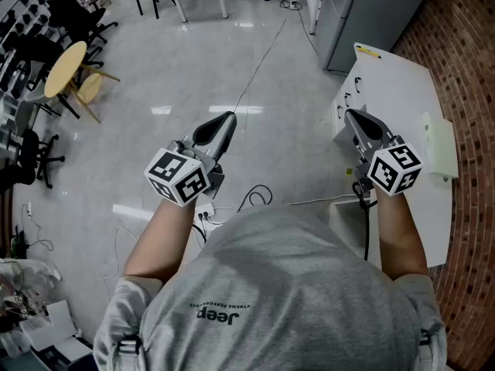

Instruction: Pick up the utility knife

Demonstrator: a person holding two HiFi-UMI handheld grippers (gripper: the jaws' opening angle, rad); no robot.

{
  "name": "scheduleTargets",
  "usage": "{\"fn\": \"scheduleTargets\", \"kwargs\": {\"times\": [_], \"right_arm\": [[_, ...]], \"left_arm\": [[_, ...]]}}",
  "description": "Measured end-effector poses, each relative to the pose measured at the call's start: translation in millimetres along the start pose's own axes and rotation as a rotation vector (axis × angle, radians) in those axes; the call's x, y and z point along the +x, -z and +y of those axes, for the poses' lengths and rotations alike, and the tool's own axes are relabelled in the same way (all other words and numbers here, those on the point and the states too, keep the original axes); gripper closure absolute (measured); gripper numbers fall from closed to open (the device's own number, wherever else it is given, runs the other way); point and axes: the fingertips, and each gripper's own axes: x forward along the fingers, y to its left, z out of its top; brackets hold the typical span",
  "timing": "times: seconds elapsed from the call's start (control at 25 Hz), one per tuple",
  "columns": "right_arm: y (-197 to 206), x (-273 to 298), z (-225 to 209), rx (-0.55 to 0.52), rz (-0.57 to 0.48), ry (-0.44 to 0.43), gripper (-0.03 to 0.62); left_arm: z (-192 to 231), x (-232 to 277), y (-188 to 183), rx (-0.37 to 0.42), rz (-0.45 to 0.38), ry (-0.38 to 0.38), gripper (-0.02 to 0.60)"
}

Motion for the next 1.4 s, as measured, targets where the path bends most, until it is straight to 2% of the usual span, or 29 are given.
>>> {"fn": "scheduleTargets", "kwargs": {"times": [0.56, 1.16, 1.4], "right_arm": [[1.4, 1.6, -22.8, -0.002, 0.002, -0.025, 0.586], [16.6, -53.3, -76.8, -0.013, 0.017, -0.059, 0.584], [19.7, -52.4, -100.8, 0.009, 0.019, -0.048, 0.584]], "left_arm": [[-14.8, 31.8, 4.1, 0.008, 0.013, 0.009, 0.581], [-85.0, 90.1, 23.3, 0.017, 0.011, 0.0, 0.581], [-88.3, 110.8, 29.1, 0.018, 0.027, 0.014, 0.581]]}}
